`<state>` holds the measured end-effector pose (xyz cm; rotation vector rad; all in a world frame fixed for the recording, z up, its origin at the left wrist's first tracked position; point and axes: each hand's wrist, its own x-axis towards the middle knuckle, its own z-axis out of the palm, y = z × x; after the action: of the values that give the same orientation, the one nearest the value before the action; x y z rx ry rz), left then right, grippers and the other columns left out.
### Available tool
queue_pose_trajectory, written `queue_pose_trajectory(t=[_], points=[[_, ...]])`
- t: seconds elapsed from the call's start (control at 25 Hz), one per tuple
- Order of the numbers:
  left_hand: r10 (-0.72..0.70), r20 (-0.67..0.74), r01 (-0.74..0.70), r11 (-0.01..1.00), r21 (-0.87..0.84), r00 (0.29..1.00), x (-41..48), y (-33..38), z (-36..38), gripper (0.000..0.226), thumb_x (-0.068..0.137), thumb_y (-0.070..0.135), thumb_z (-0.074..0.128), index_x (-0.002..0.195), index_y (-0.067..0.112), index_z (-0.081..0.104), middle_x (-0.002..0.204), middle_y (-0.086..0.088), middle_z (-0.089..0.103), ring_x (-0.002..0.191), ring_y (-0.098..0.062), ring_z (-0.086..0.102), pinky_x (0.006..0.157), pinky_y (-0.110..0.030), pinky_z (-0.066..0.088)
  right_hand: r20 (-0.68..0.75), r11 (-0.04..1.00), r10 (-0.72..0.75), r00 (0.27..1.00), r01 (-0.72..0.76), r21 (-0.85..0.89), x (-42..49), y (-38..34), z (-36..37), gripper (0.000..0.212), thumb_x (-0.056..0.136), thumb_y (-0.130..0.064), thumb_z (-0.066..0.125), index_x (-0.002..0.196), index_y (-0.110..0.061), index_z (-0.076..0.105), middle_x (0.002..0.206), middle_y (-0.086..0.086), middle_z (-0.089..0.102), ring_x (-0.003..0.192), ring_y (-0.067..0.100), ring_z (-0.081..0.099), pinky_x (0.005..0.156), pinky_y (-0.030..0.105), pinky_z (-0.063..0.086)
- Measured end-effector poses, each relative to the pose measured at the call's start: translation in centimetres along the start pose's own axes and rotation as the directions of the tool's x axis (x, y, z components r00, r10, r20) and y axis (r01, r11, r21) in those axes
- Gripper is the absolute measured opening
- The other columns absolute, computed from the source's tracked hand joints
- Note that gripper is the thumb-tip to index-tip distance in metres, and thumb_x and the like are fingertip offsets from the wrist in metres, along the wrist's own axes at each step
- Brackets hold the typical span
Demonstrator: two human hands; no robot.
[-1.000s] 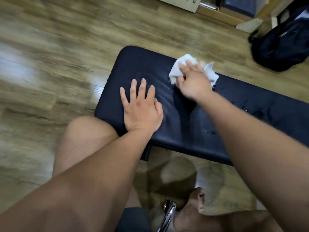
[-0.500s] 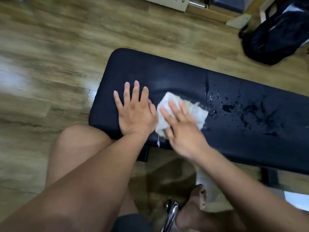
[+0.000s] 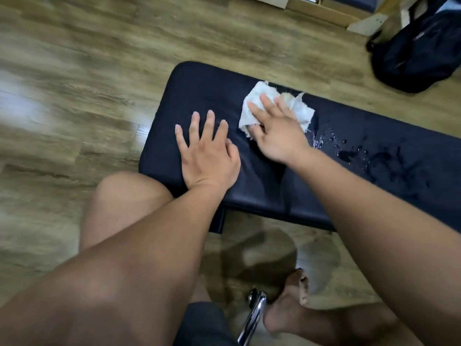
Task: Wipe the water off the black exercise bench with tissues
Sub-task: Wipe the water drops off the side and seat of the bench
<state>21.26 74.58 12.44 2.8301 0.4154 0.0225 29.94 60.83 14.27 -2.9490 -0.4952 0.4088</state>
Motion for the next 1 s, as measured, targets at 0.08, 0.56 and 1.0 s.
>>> queue_pose_trajectory(t=[0.08, 0.56, 1.0], points=[[0.001, 0.003, -0.001, 1.0, -0.012, 1.0, -0.1, 0.0, 0.0, 0.051, 0.1, 0.036, 0.031, 0.15, 0.03, 0.04, 0.165, 0.005, 0.023, 0.154, -0.022, 0.008, 0.123, -0.052, -0.003, -0.022, 0.997, -0.06, 0.998, 0.061, 0.056, -5.1, -0.5, 1.3, 0.052, 0.096, -0.042, 0.033, 0.148, -0.032, 0.032, 0.16, 0.0, 0.018, 0.148, 0.028, 0.008, 0.118, 0.049, 0.013], [0.006, -0.021, -0.005, 1.0, 0.004, 1.0, -0.1, -0.1, 0.0, 0.051, 0.101, 0.036, 0.03, 0.15, 0.029, 0.039, 0.165, 0.004, 0.023, 0.154, -0.023, 0.008, 0.124, -0.052, -0.001, 0.058, 0.993, -0.117, 0.991, 0.117, 0.009, -13.2, 0.1, 3.5, 0.057, 0.093, -0.04, 0.024, 0.15, -0.04, 0.018, 0.162, -0.005, 0.002, 0.148, 0.029, -0.011, 0.119, 0.051, 0.009], [-0.017, -0.041, 0.018, 0.999, 0.03, 0.999, 0.0, 0.1, 0.5, 0.051, 0.099, 0.037, 0.032, 0.149, 0.033, 0.041, 0.164, 0.007, 0.025, 0.154, -0.021, 0.009, 0.124, -0.051, -0.001, 0.091, 0.988, 0.135, 0.987, -0.128, -0.083, 7.7, 5.0, -2.5, 0.055, 0.096, -0.045, 0.027, 0.15, -0.042, 0.015, 0.162, 0.003, 0.009, 0.148, 0.033, 0.004, 0.118, 0.056, -0.003]])
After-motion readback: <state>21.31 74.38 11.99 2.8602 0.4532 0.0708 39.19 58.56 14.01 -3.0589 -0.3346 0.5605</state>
